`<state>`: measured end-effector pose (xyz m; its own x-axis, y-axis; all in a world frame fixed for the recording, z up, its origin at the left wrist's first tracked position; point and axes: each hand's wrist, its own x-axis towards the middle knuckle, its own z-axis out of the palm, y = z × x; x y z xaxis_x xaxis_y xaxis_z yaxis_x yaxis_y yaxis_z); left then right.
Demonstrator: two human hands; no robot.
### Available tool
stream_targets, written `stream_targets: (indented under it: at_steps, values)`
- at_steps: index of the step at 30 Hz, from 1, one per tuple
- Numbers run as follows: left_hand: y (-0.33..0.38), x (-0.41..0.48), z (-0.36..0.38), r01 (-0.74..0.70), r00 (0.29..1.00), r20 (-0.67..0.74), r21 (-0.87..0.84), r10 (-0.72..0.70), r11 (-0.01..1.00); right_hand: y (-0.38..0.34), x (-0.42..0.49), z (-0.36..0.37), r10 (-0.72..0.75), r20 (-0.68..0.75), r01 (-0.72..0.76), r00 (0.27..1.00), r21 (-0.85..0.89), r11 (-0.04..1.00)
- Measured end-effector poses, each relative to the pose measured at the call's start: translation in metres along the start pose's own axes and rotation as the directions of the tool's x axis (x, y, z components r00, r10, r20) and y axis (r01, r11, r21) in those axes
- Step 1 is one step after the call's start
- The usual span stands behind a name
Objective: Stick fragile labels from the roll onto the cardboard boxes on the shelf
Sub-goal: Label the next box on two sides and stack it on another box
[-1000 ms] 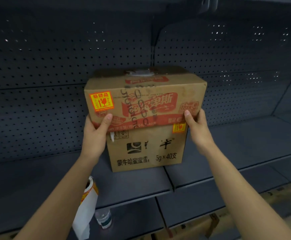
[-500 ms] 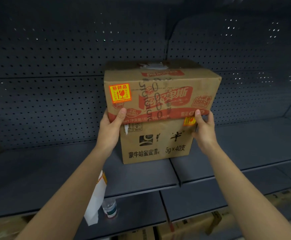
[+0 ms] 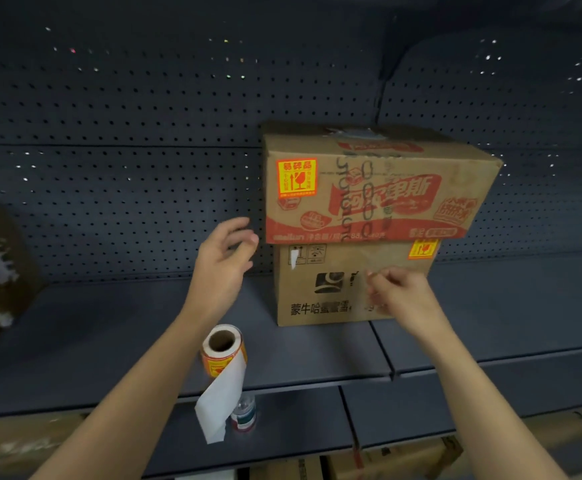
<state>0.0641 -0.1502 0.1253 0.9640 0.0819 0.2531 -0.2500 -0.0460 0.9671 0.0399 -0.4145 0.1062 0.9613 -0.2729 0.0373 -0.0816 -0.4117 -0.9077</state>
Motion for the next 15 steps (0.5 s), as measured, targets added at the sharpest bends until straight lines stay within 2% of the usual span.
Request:
stream_targets:
  at_steps: [4, 7, 15]
  values:
    - [-0.010, -0.015, -0.042, -0.039, 0.998, -0.048, 0.032, 0.040, 0.999, -0.006, -0.009, 0.032, -0.093, 0.074, 0.092, 0.993, 0.017, 0.996]
    - [-0.021, -0.023, -0.078, -0.041, 0.994, -0.099, 0.053, 0.046, 0.998, -0.012, -0.017, 0.059, -0.147, 0.180, 0.135, 0.972, 0.079, 0.988]
    - [-0.049, -0.056, -0.198, -0.060, 0.949, -0.283, 0.263, 0.136, 0.963, -0.027, -0.049, 0.175, -0.208, 0.542, 0.244, 0.815, 0.004, 0.970]
